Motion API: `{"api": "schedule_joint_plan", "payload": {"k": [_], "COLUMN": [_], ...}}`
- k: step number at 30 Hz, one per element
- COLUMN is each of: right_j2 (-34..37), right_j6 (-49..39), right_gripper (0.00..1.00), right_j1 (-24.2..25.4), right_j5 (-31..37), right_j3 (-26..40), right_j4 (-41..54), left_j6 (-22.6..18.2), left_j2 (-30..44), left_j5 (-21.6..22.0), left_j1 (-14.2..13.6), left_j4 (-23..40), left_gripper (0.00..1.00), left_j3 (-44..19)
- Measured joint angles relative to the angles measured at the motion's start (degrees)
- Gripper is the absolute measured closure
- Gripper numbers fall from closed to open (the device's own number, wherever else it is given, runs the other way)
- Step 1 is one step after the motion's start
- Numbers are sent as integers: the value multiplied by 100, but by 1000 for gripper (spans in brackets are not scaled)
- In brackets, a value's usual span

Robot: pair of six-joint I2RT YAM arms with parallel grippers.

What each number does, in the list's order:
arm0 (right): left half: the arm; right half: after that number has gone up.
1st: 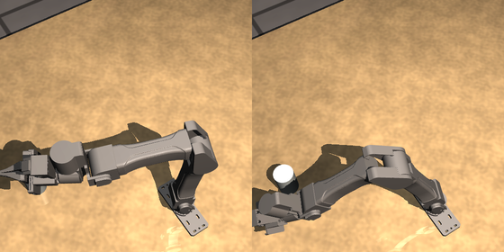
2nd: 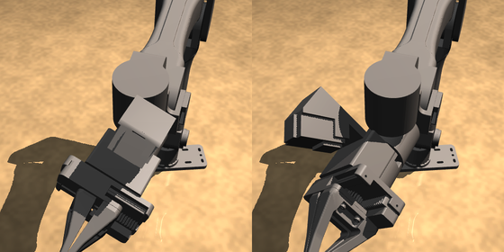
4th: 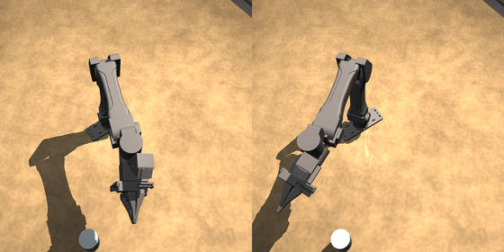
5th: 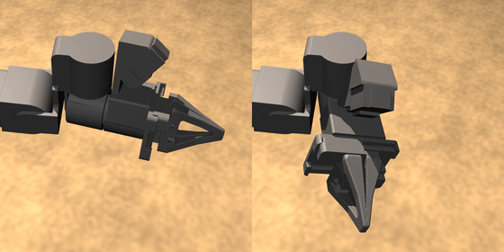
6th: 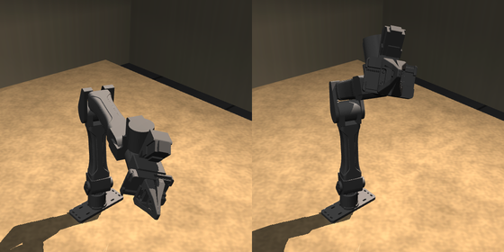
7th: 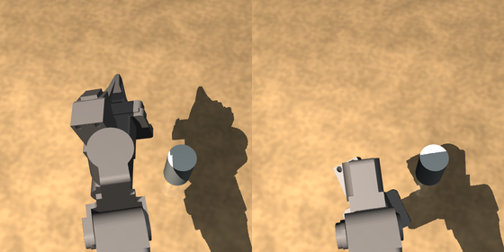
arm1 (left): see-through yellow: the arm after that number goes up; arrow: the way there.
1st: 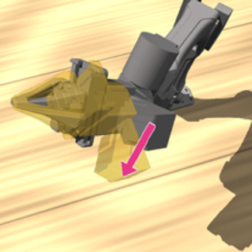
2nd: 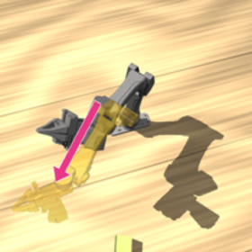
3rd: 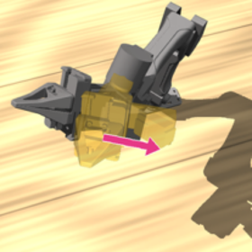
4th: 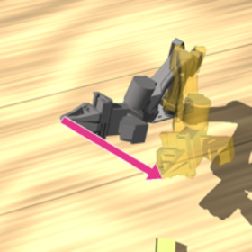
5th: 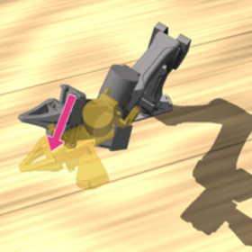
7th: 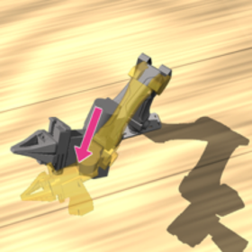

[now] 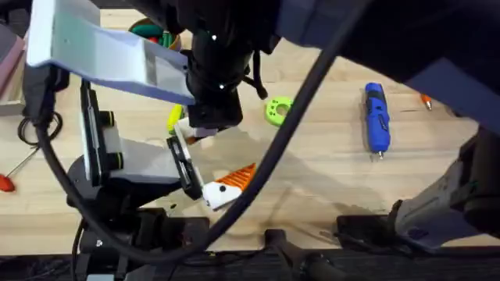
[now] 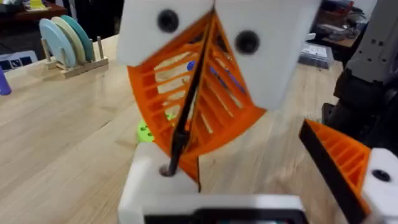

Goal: Pick up the gripper from the table and insert it into the empty holder that is missing its gripper. Then pick up a screw, insert it into the mounting hole, and use the screwdriver to tighten it. Finally, clean up the table by picking up the vegetable and placing it into the bucket.

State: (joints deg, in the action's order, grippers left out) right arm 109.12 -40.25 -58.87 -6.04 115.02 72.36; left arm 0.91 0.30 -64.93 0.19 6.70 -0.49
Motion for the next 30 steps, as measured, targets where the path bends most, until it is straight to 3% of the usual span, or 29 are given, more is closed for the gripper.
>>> {"api": "schedule_joint_plan", "payload": {"k": [30], "right_j2": [188], "right_j6": [0], "right_gripper": [996], "right_j1": [2], "right_j5": [48], "right_j3": [31], "right_j4": [-17], "left_j6": [72], "left_j2": [17], "left_j5": [9], "left_j1": [2], "left_j4": [7], "left_gripper": [15], "left_j3": [0]}}
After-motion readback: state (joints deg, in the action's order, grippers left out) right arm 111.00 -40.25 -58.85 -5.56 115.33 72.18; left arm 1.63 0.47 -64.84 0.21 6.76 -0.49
